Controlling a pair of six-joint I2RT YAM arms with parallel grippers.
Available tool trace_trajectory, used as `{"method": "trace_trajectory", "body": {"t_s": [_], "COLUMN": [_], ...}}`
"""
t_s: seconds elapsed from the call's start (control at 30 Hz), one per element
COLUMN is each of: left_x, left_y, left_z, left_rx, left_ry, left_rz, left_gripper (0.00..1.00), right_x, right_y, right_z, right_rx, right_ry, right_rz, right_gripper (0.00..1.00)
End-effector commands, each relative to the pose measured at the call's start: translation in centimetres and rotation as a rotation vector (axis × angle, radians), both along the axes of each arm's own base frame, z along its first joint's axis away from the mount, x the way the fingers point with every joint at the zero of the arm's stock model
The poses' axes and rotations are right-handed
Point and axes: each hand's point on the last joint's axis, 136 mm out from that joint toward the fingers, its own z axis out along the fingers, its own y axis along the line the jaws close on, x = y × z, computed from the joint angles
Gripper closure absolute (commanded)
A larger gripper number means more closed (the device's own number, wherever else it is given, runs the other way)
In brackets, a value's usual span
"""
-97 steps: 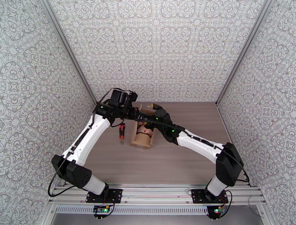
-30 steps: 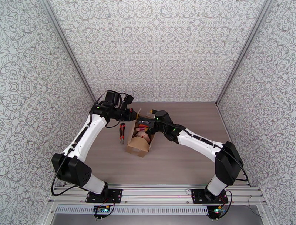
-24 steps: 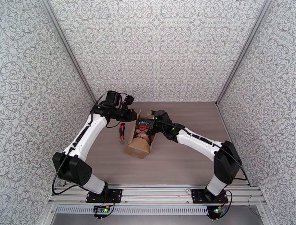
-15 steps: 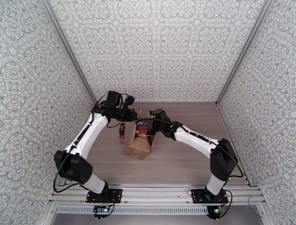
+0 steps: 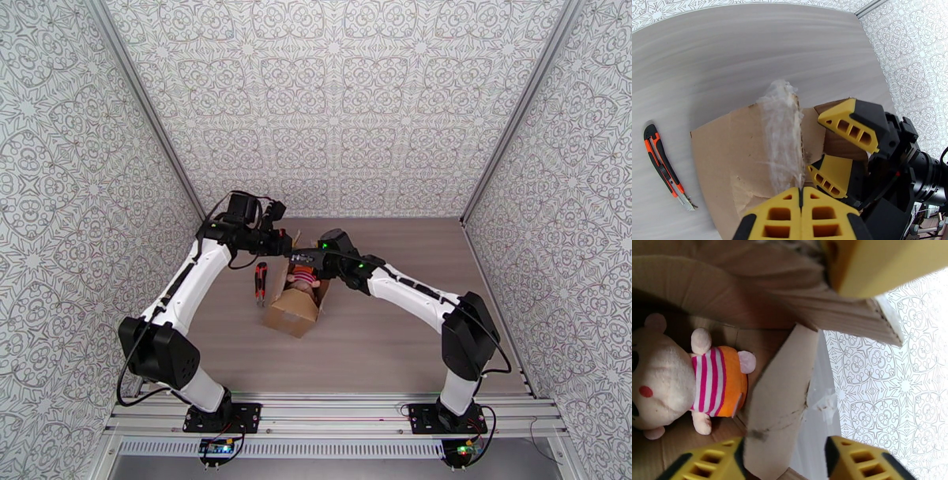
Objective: Unpack the express box
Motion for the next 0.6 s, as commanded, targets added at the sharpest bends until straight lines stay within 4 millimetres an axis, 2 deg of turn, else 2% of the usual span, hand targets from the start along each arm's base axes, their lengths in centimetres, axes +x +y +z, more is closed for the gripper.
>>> {"method": "trace_trajectory", "body": {"t_s": [0.0, 0.03, 0.13, 0.2, 0.27, 0.57], "left_x": [-2.4, -2.4, -2.6, -2.7, -2.8, -3.4], "left_y": [-1.6, -1.5, -1.5, -1.3, -1.0, -0.2], "left_z": [0.1, 0.0, 0.3, 0.4, 0.4, 0.5], "left_rx": [-0.035, -0.034, -0.03, -0.017, 0.003, 0.06], "left_ry": [0.059, 0.06, 0.045, 0.034, 0.027, -0.034], "left_rz": [-0.099, -0.101, -0.113, -0.12, -0.124, -0.163], "left_gripper": [1.0, 1.0, 1.0, 1.0, 1.0, 1.0], "right_x": [1.5, 1.5, 1.4, 1.2, 1.1, 0.6], "right_y": [-0.9, -0.8, -0.8, -0.9, -1.2, -2.6], "right_z": [-2.5, -2.3, -2.2, -2.2, -1.8, 0.8], "right_rx": [0.026, 0.047, 0.071, 0.076, 0.093, 0.247], "right_ry": [0.08, 0.09, 0.128, 0.147, 0.159, 0.262], "right_rz": [-0.106, -0.105, -0.096, -0.087, -0.086, -0.048], "right_gripper": [0.66, 0.66, 0.77, 0.8, 0.9, 0.95]}}
